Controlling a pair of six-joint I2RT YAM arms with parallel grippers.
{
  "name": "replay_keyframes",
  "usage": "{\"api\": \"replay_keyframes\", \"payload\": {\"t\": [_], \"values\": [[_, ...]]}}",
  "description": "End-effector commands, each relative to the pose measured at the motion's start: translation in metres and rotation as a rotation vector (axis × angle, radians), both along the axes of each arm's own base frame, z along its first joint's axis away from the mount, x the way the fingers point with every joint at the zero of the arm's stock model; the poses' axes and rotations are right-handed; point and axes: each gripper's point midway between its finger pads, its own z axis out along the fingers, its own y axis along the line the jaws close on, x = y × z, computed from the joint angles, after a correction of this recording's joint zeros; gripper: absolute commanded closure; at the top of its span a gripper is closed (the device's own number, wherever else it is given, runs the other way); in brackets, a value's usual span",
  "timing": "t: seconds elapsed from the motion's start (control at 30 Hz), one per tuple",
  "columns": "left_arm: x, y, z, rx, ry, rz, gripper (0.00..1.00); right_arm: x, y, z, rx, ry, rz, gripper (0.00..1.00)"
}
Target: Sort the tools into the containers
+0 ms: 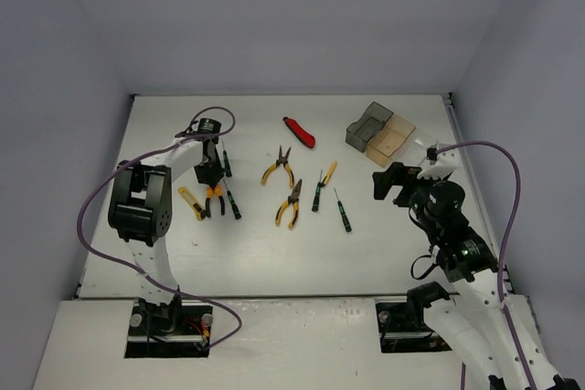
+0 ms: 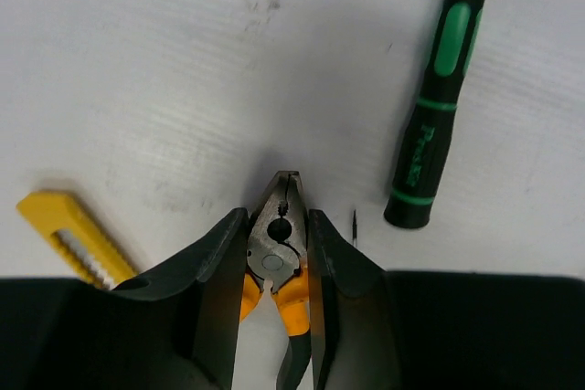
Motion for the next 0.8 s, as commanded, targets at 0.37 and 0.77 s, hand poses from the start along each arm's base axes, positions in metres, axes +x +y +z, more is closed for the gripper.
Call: {"api": "replay_keyframes", "payload": {"t": [0.37, 0.77], "values": [[-0.011, -0.052, 0.113, -0.302, -0.287, -0.004, 1.0, 0.01, 0.088, 0.017, 0.149, 0.027, 0.351, 0.1], [-0.028, -0.128, 0.174, -0.558, -0.435, -0.043, 1.0, 0.014, 0.211, 0.006, 0.155, 0.056, 0.561, 0.11]]}}
